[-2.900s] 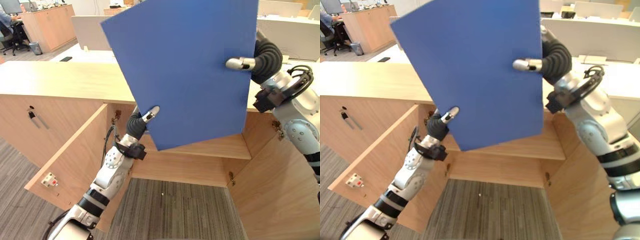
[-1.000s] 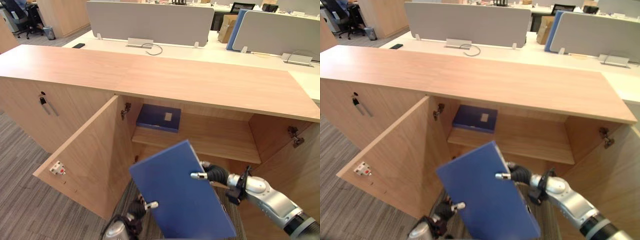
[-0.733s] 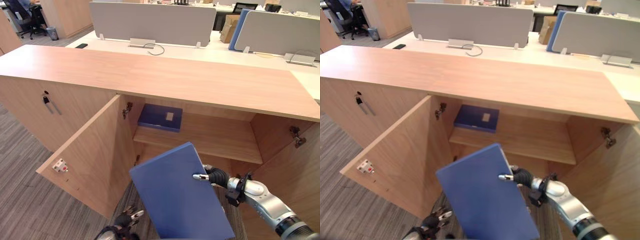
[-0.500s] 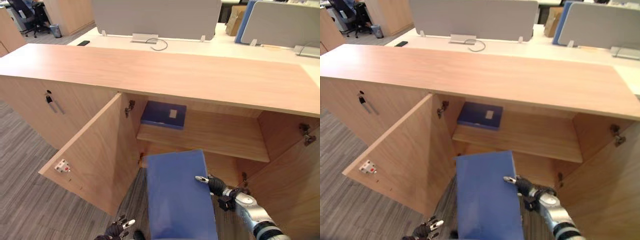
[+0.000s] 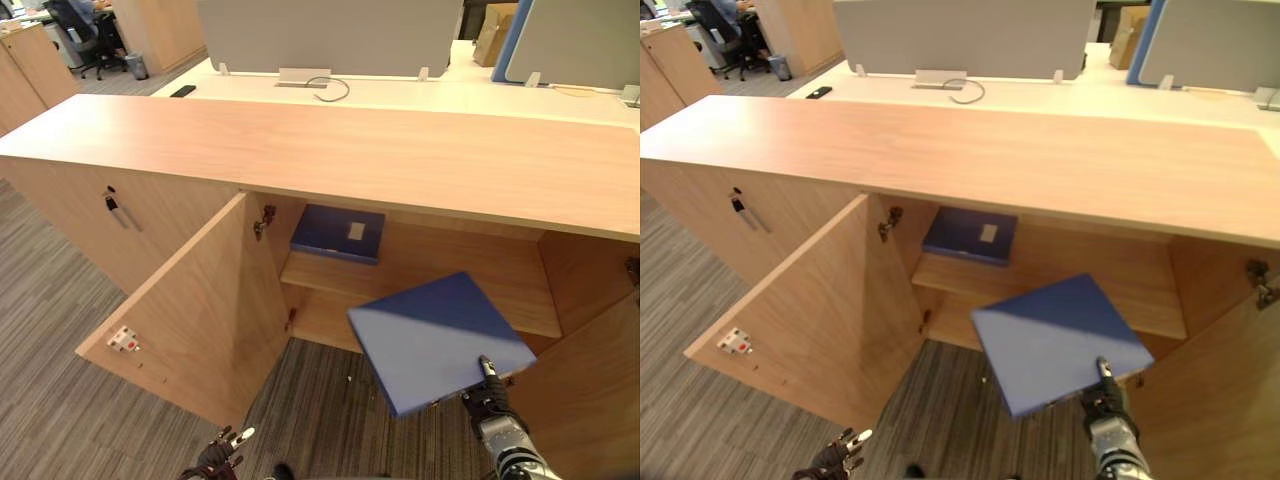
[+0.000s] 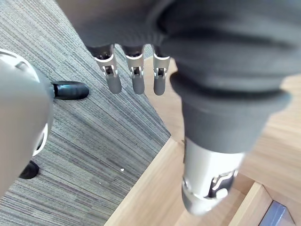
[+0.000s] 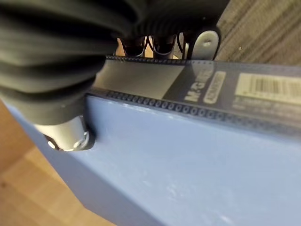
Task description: Walk over to the cabinet, pick up the folder, carry it to the office cabinet, place the folder inside the office cabinet, then close the office cabinet door
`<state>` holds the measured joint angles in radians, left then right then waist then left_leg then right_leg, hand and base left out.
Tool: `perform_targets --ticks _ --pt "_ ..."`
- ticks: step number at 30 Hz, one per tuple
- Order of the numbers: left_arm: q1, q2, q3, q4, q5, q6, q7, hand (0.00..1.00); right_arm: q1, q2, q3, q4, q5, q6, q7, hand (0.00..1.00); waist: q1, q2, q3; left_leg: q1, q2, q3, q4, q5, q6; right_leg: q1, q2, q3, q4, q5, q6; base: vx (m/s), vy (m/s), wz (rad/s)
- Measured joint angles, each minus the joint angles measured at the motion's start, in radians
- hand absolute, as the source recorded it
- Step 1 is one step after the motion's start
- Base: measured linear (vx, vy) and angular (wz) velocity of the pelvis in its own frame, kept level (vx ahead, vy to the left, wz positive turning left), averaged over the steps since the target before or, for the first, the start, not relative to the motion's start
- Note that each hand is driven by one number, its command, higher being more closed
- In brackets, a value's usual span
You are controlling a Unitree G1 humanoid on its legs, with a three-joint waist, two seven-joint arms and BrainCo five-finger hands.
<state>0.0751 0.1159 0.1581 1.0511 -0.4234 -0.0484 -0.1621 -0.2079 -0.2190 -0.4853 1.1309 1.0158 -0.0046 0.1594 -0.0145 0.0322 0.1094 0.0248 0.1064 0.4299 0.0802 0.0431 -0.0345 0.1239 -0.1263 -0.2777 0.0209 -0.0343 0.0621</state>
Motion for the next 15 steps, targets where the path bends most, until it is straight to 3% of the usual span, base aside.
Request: perform_targets --ticks 1,5,10,15 --pt "0.003 -0.009 0.007 0.0 0.0 0.0 0.008 0.0 -0.004 0.019 -0.041 0.0 0.091 -0.018 -0.015 1.0 0.005 0.006 0.004 -0.023 0.019 -0.008 0.052 -0.02 -0.002 0.001 0.008 -0.009 0.013 -0.008 -0.007 -0.02 -0.085 0.11" --pt "-0.015 -0.044 0.007 0.0 0.027 0.0 0.026 0.0 -0.029 0.039 -0.11 -0.034 0.28 -0.085 -0.051 1.0 0.006 0.024 0.035 -0.059 0.029 -0.047 0.081 -0.02 -0.003 -0.005 0.018 -0.02 0.021 -0.018 -0.018 -0.06 -0.046 0.19" --pt "-0.025 -0.067 0.007 0.0 0.034 0.0 0.067 0.0 -0.093 0.042 -0.115 -0.054 0.36 -0.147 -0.091 1.0 0.009 0.043 0.05 -0.072 0.035 -0.011 0.066 -0.037 0.0 -0.044 0.028 0.045 0.001 -0.012 -0.02 -0.04 0.023 -0.22" --pt "-0.042 -0.083 0.033 0.0 0.098 0.0 0.072 0.0 -0.113 0.048 -0.146 -0.109 0.389 -0.178 -0.111 1.0 0.025 0.055 0.043 -0.063 0.027 0.041 0.061 -0.072 -0.004 -0.068 0.024 0.111 -0.011 -0.012 -0.018 0.1 0.037 -0.33"
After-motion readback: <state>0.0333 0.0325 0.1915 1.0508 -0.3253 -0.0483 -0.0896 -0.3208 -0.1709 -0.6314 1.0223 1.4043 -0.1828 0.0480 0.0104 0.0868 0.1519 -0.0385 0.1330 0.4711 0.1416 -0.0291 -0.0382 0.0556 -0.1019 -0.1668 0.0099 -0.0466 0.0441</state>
